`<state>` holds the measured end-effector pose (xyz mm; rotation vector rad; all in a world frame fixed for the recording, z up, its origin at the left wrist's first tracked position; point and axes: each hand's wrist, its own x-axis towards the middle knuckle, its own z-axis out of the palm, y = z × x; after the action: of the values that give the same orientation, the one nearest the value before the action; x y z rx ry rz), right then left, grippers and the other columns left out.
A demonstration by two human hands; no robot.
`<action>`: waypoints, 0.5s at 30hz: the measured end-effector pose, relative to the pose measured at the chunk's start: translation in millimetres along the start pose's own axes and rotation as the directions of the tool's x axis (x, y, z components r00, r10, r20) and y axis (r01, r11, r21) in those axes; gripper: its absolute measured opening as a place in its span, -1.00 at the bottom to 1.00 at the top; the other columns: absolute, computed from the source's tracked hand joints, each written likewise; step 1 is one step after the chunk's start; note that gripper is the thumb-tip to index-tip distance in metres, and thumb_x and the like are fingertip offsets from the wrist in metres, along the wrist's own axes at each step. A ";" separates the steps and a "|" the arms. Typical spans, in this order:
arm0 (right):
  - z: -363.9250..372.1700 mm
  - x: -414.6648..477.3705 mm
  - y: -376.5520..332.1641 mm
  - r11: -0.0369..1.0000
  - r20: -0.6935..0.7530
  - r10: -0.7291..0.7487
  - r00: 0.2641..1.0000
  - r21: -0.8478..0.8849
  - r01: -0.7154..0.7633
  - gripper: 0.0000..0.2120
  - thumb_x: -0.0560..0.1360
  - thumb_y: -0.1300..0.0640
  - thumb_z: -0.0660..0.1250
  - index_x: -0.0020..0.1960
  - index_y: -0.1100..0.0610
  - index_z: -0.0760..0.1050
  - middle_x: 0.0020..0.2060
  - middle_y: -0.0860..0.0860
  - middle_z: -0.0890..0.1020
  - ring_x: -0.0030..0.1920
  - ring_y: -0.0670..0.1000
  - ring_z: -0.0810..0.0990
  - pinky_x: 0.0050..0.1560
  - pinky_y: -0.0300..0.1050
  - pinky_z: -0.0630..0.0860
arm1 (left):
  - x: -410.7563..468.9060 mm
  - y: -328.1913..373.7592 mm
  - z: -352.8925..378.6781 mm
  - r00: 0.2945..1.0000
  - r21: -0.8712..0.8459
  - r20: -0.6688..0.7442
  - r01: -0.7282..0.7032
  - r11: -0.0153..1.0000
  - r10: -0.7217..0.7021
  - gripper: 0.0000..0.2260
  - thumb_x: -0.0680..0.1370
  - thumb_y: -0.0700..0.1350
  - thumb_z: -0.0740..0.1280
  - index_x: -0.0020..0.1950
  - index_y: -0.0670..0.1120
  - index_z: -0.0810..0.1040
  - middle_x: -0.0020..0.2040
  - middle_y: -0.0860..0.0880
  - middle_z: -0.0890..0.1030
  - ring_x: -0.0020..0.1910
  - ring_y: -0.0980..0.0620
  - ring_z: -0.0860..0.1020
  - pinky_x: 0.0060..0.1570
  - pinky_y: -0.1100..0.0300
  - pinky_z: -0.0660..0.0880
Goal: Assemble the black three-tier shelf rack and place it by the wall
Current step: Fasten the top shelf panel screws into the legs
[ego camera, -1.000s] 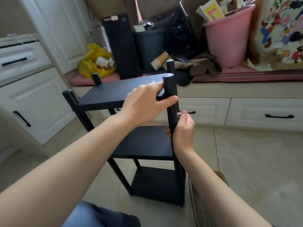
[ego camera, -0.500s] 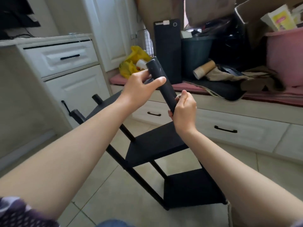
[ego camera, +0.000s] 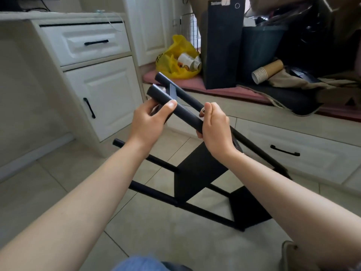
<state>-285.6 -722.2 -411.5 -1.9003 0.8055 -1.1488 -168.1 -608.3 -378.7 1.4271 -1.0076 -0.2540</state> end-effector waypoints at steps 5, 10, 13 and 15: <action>1.3 -28.0 33.6 0.980 0.052 -0.038 0.998 -0.192 0.047 -0.71 0.70 -0.02 0.03 0.03 0.12 0.43 -0.25 -0.09 0.55 -0.32 0.01 0.63 -0.28 0.08 0.63 | -31.1 -55.1 -10.1 0.965 -0.090 0.098 0.252 0.963 -0.243 -0.57 0.41 0.22 0.50 0.25 0.20 0.60 0.03 0.25 0.70 0.04 0.29 0.64 0.06 0.27 0.51; 2.4 -67.7 87.4 0.896 0.156 -0.035 0.987 -0.433 0.100 -0.80 0.69 0.04 0.06 0.06 0.09 0.42 -0.18 -0.05 0.60 -0.30 -0.04 0.63 -0.26 0.04 0.63 | -77.7 -113.9 -0.5 0.853 -0.157 0.190 0.515 0.843 -0.486 -0.32 0.22 0.17 0.58 0.33 0.11 0.59 0.13 0.05 0.72 0.21 0.02 0.64 0.43 -0.10 0.39; 1.4 -87.2 111.2 0.848 0.203 -0.018 0.979 -0.515 0.123 -0.72 0.67 0.00 0.00 0.04 0.10 0.43 -0.25 -0.01 0.61 -0.33 0.01 0.62 -0.26 0.07 0.61 | -99.0 -141.7 5.4 0.799 -0.160 0.248 0.592 0.790 -0.548 -0.25 0.18 0.14 0.66 0.34 0.08 0.58 0.15 0.04 0.71 0.21 0.00 0.65 0.37 -0.03 0.47; -0.1 -96.9 122.7 0.833 0.239 -0.012 0.971 -0.534 0.142 -0.72 0.67 0.00 0.02 0.04 0.11 0.44 -0.28 -0.02 0.60 -0.35 0.01 0.61 -0.26 0.07 0.60 | -106.5 -153.4 4.3 0.776 -0.123 0.272 0.614 0.779 -0.569 -0.26 0.15 0.12 0.68 0.31 0.08 0.60 0.18 0.08 0.70 0.23 0.00 0.64 0.28 0.05 0.51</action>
<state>-339.7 -706.5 -557.3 -2.5056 1.0112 -0.7647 -170.8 -567.6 -560.9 1.5141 -0.6430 -0.9812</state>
